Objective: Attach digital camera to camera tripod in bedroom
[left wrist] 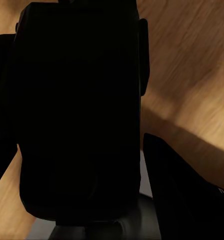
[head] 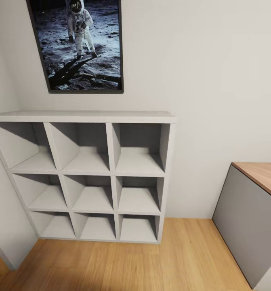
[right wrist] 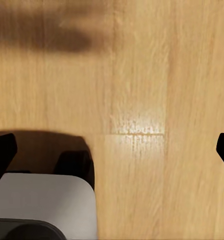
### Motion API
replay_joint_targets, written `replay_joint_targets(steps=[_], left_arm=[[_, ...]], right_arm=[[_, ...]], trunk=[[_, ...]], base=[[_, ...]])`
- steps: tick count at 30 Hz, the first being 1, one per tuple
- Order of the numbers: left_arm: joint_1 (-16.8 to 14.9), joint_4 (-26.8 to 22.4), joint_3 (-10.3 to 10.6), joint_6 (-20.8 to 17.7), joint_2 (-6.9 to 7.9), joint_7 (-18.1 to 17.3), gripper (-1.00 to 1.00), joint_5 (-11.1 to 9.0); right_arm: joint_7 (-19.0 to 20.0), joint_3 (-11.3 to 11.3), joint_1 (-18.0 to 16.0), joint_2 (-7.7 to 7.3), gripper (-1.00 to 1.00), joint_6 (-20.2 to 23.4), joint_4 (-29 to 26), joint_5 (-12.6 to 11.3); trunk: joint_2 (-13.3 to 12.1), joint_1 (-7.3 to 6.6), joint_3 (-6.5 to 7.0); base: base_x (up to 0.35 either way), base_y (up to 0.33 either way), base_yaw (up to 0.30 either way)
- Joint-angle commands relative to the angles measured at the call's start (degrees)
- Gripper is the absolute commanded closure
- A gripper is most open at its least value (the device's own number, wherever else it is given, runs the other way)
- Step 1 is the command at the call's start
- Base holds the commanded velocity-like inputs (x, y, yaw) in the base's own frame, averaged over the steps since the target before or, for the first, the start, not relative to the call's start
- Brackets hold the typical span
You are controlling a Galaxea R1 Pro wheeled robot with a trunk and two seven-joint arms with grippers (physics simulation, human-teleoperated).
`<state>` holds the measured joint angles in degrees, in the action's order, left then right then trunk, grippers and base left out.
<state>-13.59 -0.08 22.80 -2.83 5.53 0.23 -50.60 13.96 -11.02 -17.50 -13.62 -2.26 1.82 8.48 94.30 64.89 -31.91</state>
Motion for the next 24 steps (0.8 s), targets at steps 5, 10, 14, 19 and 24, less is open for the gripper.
replay_joint_targets(steps=[5,10,14,19,24], left_arm=[[-0.03,-0.01,0.49,-0.16,0.01,0.04,1.00,-0.38],[-0.03,-0.01,0.49,-0.16,-0.03,0.04,1.00,-0.37],[-0.03,-0.07,0.49,-0.15,-0.15,0.04,1.00,-0.37],[-0.03,-0.09,0.49,-0.15,-0.17,0.03,1.00,-0.37],[-0.03,-0.06,0.49,-0.15,-0.17,0.03,1.00,-0.31]], right_arm=[[0.10,-0.49,-0.08,-0.03,-1.00,-0.28,0.18,0.57],[0.10,-0.49,-0.08,-0.01,-1.00,-0.28,0.19,0.57],[0.10,-0.49,-0.08,0.00,-1.00,-0.28,0.20,0.57],[0.10,-0.49,-0.08,0.00,-1.00,-0.28,0.20,0.57],[0.10,-0.49,-0.08,-0.01,-1.00,-0.34,0.20,0.57]], trunk=[[-1.99,-1.11,0.85],[-4.00,-2.21,1.75],[-5.60,-3.09,2.46],[-7.60,-4.19,3.36],[-9.61,-5.28,4.26]], base=[[0.000,0.000,0.000],[0.000,0.000,0.000],[0.000,0.000,0.000],[0.000,0.000,0.000],[0.000,0.000,0.000]])
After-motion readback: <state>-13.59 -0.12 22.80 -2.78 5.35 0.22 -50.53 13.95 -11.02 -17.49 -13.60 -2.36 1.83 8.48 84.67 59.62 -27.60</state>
